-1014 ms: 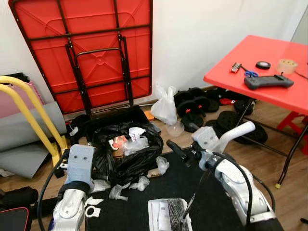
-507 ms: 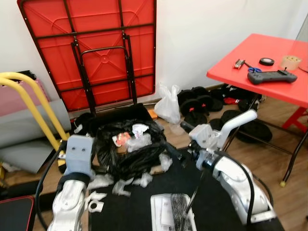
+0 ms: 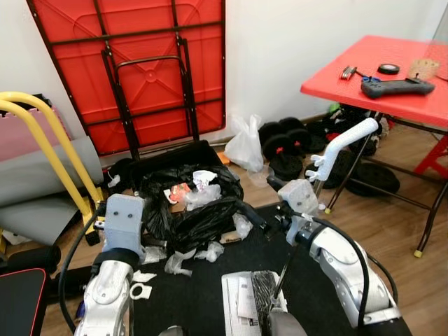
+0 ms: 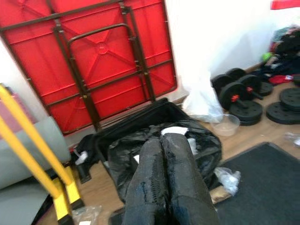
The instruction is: Sweep floor
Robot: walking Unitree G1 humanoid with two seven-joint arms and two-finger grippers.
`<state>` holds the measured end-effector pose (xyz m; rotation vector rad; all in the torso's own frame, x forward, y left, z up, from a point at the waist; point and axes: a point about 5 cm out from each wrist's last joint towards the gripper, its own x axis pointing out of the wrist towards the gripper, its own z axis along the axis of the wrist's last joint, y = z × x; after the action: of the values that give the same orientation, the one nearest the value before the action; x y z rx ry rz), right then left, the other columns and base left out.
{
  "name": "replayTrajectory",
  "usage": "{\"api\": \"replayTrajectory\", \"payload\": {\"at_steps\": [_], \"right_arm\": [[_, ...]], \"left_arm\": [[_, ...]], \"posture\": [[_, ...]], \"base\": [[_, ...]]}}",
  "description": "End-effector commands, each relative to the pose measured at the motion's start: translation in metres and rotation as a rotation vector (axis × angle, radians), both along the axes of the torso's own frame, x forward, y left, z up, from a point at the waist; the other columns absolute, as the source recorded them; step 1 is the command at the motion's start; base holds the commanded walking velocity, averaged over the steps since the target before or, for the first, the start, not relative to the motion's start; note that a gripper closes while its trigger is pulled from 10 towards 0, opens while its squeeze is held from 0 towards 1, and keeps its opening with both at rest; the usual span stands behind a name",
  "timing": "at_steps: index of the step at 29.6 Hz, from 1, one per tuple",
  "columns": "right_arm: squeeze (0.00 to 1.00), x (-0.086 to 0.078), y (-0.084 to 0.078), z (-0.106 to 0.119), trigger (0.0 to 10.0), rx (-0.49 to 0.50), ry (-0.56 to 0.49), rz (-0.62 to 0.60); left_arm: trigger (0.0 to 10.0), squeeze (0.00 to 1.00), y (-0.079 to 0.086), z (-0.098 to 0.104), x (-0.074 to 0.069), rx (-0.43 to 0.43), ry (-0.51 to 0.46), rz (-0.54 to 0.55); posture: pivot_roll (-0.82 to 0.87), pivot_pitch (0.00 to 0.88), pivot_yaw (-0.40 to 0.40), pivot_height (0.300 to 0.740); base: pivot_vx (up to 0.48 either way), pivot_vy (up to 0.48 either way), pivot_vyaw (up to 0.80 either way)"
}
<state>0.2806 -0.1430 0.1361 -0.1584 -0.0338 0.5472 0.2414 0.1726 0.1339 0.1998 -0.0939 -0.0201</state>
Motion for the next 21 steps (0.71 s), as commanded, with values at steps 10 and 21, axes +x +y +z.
{"api": "replayTrajectory", "payload": {"at_steps": [10, 21], "right_arm": [[0.0, 0.007, -0.008, -0.003, 10.0, -0.028, 0.02, -0.076], [0.0, 0.007, -0.014, -0.007, 10.0, -0.025, 0.032, -0.125]], "left_arm": [[10.0, 0.0, -0.003, -0.001, -0.003, 0.026, 0.028, -0.032], [10.0, 0.0, -0.006, -0.002, -0.003, 0.037, 0.034, -0.05]], "posture": [[-0.14, 0.0, 0.004, 0.623], [-0.14, 0.0, 0.006, 0.588]], "base": [[0.0, 0.0, 0.0], [0.0, 0.0, 0.0]]}}
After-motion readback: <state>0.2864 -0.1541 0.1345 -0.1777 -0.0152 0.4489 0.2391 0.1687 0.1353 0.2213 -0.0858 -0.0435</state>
